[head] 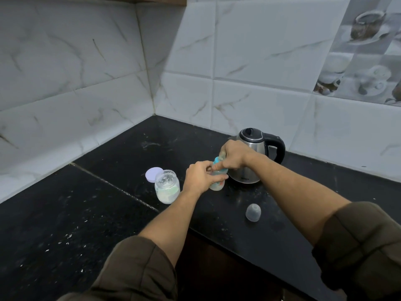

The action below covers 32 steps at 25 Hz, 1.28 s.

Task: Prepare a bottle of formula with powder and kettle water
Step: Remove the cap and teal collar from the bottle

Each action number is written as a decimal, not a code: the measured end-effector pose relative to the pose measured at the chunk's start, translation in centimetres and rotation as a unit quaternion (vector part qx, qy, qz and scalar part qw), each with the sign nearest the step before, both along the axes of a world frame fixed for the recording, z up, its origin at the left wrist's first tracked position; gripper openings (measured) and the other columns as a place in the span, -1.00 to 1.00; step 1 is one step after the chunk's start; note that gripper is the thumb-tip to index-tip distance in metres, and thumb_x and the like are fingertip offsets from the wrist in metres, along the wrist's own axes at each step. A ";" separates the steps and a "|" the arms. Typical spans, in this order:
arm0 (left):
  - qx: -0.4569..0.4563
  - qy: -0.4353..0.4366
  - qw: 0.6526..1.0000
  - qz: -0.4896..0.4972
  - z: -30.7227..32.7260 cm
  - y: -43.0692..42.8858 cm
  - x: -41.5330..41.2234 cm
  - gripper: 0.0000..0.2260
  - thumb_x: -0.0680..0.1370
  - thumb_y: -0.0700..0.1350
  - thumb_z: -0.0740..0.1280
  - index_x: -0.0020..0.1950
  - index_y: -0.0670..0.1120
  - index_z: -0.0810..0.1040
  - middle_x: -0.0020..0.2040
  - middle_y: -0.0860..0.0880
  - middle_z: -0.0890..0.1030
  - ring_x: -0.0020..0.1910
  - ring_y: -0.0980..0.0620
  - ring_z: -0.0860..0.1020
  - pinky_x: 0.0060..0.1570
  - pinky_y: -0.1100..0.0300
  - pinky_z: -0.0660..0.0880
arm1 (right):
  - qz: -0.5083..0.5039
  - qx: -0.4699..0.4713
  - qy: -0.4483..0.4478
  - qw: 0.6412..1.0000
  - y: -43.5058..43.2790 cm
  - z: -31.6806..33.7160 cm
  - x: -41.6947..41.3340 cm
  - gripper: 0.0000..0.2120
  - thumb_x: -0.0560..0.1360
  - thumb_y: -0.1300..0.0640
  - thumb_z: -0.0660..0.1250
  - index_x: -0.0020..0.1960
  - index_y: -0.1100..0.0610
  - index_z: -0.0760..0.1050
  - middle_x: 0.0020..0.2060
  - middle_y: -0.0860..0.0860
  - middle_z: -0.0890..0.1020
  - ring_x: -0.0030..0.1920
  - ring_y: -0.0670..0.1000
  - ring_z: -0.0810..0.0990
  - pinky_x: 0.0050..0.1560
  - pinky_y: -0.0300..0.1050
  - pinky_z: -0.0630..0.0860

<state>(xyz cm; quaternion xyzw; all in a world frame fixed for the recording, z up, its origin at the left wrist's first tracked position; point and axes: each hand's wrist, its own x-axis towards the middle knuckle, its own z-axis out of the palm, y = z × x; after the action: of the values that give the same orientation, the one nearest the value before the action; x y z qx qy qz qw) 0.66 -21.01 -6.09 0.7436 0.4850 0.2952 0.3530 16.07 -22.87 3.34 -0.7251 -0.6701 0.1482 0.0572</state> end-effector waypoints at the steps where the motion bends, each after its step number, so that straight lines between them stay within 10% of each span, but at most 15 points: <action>1: 0.003 -0.003 1.000 0.001 0.4 0.2 0.0 -0.66 0.32 0.15 0.66 -0.03 0.02 0.72 -0.22 0.09 0.72 -0.15 0.18 0.68 -0.02 0.09 0.64 | 0.015 0.006 -0.011 1.000 0.3 0.2 0.0 -0.53 0.38 -0.20 0.59 0.03 0.17 0.67 -0.12 0.09 0.73 -0.05 0.11 0.69 -0.04 -0.04 0.59; 16: -0.009 0.006 1.000 -0.008 1.1 2.1 -0.1 -0.63 0.32 0.06 0.68 0.07 0.01 0.74 -0.18 0.13 0.73 -0.14 0.23 0.68 -0.03 0.23 0.60 | 0.213 -0.001 -0.105 0.971 2.8 1.5 1.3 -0.56 0.41 0.08 0.59 0.28 -0.04 0.65 0.10 -0.04 0.58 0.11 0.04 0.57 0.16 -0.03 0.52; 19: 0.004 0.020 1.000 0.017 1.1 2.3 0.0 -0.65 0.33 0.07 0.66 0.07 0.06 0.75 -0.18 0.09 0.72 -0.14 0.16 0.67 0.02 0.13 0.62 | 0.135 -0.004 -0.073 0.988 3.1 1.5 0.7 -0.43 0.43 -0.12 0.54 0.38 0.02 0.56 0.20 -0.02 0.61 0.20 0.06 0.61 0.21 -0.07 0.54; 23: 0.012 0.023 0.999 0.024 1.3 2.6 -0.2 -0.70 0.33 0.06 0.65 0.04 0.11 0.76 -0.18 0.09 0.72 -0.12 0.15 0.67 0.06 0.09 0.61 | 0.061 0.002 -0.095 0.994 3.7 0.8 -0.3 -0.48 0.45 -0.34 0.43 0.03 0.13 0.65 -0.13 0.07 0.73 -0.08 0.09 0.69 -0.18 -0.11 0.49; 28: -0.011 0.015 0.999 0.037 0.6 2.9 -0.9 -0.65 0.32 0.06 0.66 0.05 0.02 0.74 -0.17 0.10 0.74 -0.11 0.18 0.69 0.07 0.07 0.63 | 0.197 0.002 -0.121 0.973 3.1 1.7 -1.1 -0.55 0.43 0.14 0.56 0.30 0.00 0.60 0.19 0.03 0.58 0.20 0.08 0.55 0.18 -0.03 0.49; 32: -0.015 -0.008 0.999 0.034 0.9 2.8 -1.1 -0.67 0.34 0.03 0.66 0.07 0.07 0.75 -0.16 0.10 0.74 -0.08 0.17 0.69 0.10 0.09 0.62 | 0.121 0.002 -0.073 0.990 3.3 1.4 -2.0 -0.35 0.42 -0.07 0.54 0.45 0.05 0.46 0.26 0.05 0.59 0.21 0.09 0.60 0.24 0.02 0.56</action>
<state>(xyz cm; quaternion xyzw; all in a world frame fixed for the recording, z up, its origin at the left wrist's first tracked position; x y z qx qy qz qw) -0.41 -18.20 -5.22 0.7188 0.5118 0.3058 0.3576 14.04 -19.58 4.73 -0.6475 -0.7556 0.0990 -0.0086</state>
